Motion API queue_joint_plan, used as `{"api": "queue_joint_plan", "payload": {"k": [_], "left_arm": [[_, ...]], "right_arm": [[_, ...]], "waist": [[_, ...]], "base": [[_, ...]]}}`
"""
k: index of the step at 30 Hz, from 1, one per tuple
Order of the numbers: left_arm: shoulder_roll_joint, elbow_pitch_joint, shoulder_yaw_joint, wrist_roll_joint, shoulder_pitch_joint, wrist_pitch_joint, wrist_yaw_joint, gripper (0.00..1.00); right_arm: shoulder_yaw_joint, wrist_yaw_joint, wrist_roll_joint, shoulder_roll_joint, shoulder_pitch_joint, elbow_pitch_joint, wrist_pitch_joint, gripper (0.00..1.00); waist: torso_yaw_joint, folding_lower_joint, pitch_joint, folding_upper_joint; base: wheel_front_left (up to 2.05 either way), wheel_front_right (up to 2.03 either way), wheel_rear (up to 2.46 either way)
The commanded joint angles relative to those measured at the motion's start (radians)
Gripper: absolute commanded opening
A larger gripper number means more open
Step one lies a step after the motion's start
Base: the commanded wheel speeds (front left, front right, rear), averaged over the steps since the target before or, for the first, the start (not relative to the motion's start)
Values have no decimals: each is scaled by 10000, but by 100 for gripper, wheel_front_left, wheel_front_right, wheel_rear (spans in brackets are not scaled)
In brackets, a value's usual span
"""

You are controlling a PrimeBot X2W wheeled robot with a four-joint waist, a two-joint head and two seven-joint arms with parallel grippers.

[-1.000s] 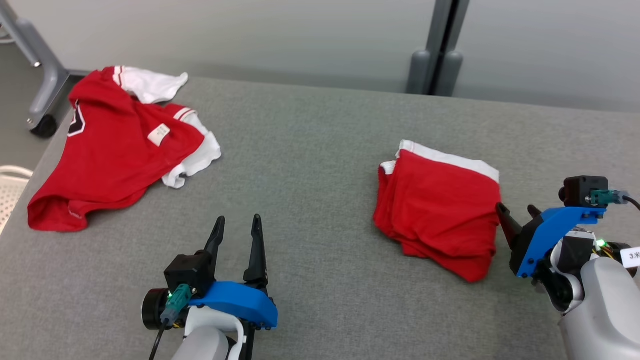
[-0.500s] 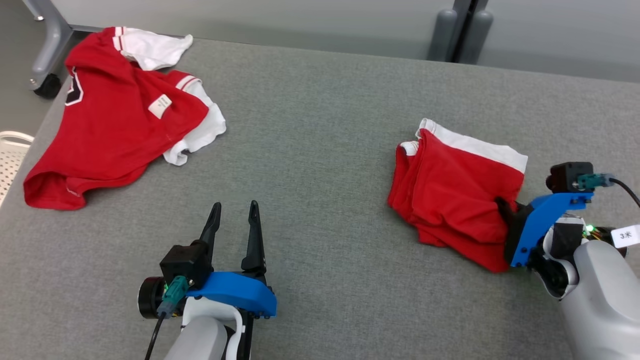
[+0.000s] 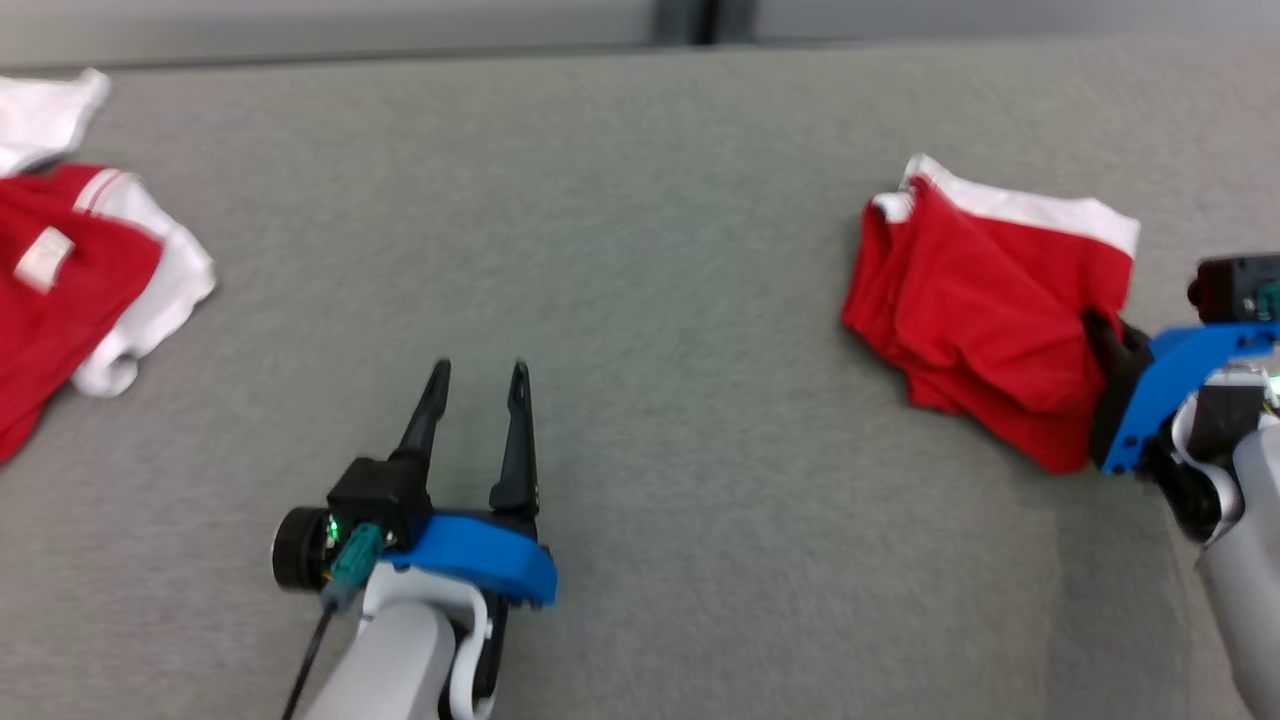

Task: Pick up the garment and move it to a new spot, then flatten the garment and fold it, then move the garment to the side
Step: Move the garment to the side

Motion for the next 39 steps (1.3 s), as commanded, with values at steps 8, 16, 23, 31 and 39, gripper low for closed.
{"api": "queue_joint_plan", "payload": {"k": [8,16,23,31,39], "left_arm": [[266,-453,-273,278,-640,344,-3,100],[520,-861,-330,406,-909,611,26,100],[675,-1206,-264,414,-950,679,188,100],[725,-1447,-249,421,-1002,671,310,100],[699,-1481,-289,354,-1033,618,384,100]], "right_arm": [[-409,-2,-48,-395,-209,-48,-319,0],[-23,-1,-319,-620,-861,289,-711,0],[-359,-1,-829,-1526,-1858,1018,-827,0],[-817,-1,-1842,-2489,-2724,1866,-930,0],[-2003,-1,-3500,-2357,-3378,2542,-1706,100]], "waist": [[-1509,-1,324,-1],[-1543,-1,834,-1],[-979,-1,1346,-1],[-474,-1,1832,-1],[-321,-1,1963,-1]], "base": [[0,0,0],[0,0,0],[0,0,0],[0,0,0],[0,0,0]]}}
